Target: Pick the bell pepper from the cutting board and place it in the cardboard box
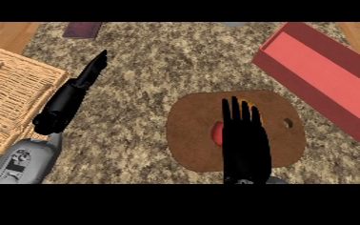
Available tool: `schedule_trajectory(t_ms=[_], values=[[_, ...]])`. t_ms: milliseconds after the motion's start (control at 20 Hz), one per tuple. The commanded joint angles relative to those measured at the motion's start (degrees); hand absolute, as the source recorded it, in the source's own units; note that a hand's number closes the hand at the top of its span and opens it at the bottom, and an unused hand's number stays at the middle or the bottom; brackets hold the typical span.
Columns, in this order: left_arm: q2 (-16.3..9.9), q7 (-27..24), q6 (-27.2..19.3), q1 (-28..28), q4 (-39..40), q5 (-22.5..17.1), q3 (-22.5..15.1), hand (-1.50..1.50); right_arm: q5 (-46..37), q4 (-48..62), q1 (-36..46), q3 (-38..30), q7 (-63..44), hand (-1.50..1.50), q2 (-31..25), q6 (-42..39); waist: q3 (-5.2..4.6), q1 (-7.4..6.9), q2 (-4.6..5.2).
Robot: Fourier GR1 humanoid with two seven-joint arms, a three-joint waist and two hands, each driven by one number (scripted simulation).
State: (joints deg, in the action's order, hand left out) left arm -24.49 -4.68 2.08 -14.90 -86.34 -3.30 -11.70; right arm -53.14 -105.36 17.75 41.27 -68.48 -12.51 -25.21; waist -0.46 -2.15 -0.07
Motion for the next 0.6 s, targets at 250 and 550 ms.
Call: schedule_trajectory(t_ms=[250, 550], values=[[0.9, -1.0, -0.2, 1.2, -0.4, 0.7, -0.1, 0.0, -5.2, 13.2, 8.1, -1.9, -15.3, -1.5, 12.2, -10.3, 0.25, 0.8, 0.01], [-0.2, -0.6, 0.1, 2.0, -0.6, 0.4, 1.6, 0.0, -5.4, 17.0, 9.0, -2.5, -16.4, -1.5, 12.4, -10.1, 0.32, 0.77, -0.13]])
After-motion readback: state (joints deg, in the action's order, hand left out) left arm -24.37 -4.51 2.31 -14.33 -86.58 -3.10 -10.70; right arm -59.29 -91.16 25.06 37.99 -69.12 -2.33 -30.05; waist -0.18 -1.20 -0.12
